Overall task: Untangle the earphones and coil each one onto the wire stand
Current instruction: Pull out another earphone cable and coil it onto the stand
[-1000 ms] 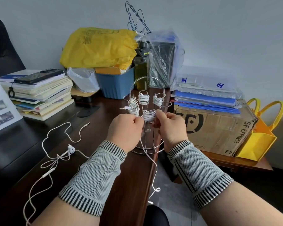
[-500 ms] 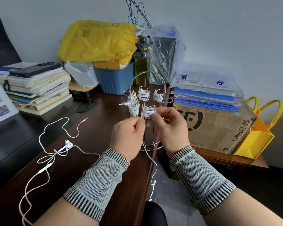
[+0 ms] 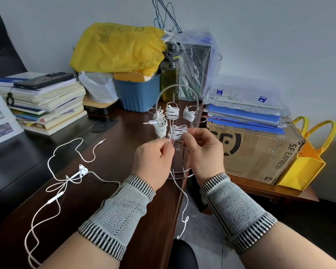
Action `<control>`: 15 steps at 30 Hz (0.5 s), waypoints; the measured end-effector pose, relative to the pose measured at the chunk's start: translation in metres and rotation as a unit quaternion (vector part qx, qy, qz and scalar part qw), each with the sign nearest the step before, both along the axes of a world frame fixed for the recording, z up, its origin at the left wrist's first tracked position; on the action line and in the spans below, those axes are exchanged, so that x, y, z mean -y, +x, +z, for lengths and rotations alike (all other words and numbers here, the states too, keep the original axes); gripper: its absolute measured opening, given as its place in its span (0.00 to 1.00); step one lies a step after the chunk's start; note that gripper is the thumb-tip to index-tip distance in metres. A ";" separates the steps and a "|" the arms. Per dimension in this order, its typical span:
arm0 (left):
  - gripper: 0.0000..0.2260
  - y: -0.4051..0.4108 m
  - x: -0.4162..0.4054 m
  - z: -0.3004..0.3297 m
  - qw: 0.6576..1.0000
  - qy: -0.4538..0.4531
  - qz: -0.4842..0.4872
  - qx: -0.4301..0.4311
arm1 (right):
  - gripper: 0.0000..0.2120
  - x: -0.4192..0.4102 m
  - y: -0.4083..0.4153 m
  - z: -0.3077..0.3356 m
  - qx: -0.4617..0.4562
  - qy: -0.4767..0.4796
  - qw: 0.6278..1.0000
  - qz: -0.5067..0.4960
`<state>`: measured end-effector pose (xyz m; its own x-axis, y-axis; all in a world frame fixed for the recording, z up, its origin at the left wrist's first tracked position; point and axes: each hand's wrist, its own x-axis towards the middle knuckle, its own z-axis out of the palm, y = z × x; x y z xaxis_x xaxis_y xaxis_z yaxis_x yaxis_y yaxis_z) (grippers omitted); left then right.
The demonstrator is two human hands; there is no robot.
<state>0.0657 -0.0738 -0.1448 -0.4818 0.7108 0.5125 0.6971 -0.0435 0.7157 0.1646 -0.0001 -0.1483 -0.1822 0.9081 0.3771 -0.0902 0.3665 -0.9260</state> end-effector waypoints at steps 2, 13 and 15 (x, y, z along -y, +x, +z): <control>0.15 -0.001 0.000 -0.001 1.000 -0.003 -0.003 -0.005 | 0.07 0.000 0.000 0.001 0.002 0.006 1.000 -0.002; 0.21 0.000 0.003 0.005 0.995 -0.045 0.018 -0.086 | 0.10 0.009 0.002 -0.011 0.168 0.307 0.936 -0.040; 0.21 -0.001 0.004 0.005 0.992 -0.055 0.019 -0.109 | 0.11 0.009 0.001 -0.012 0.185 0.326 0.926 -0.033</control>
